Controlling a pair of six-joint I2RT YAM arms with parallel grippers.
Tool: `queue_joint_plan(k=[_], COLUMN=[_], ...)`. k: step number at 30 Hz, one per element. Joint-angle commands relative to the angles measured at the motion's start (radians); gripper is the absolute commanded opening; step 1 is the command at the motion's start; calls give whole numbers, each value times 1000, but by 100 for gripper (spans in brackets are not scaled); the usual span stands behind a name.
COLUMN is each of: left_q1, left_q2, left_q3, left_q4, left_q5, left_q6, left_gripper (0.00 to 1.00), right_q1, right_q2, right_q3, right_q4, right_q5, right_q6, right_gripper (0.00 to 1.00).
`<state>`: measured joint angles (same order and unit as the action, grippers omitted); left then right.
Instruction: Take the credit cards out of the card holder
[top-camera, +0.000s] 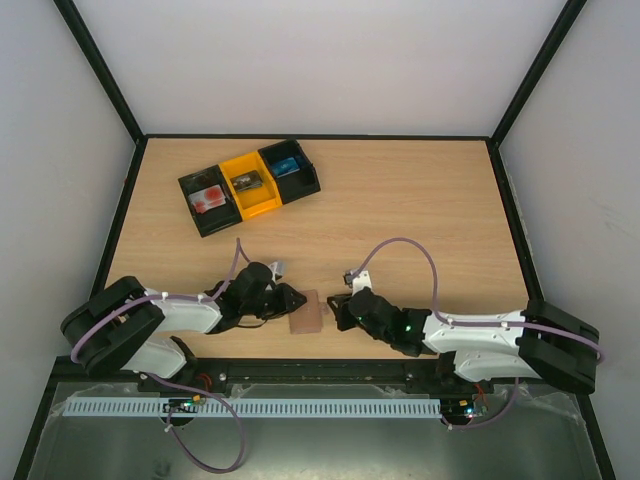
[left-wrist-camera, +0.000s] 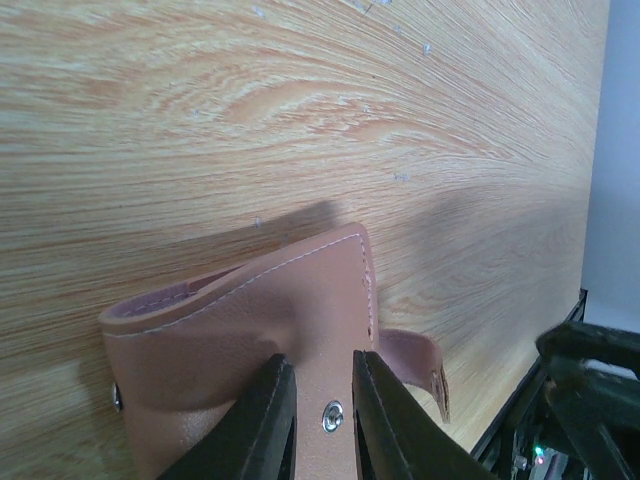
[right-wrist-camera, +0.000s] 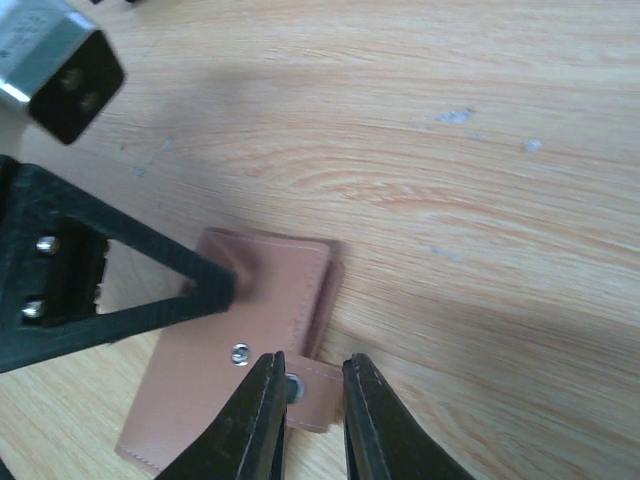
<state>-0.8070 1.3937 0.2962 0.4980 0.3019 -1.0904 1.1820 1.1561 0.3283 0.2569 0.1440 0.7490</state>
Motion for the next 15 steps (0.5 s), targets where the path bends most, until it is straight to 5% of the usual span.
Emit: queue_joint_plan(k=[1,15], left_q1=[-7,-14], left_q2=[-3,-10], left_q3=[9,2], left_q4=[-50,-45], left_q5=[-35,-36], left_q6=[21,18], left_gripper=[21,21], right_q1=[-46,-80], right_q2=[-6,181], right_q3=[-54,-64], right_q4=[61,260], right_q5=[-82,-258], right_q6=[67,123], right_gripper=[16,18])
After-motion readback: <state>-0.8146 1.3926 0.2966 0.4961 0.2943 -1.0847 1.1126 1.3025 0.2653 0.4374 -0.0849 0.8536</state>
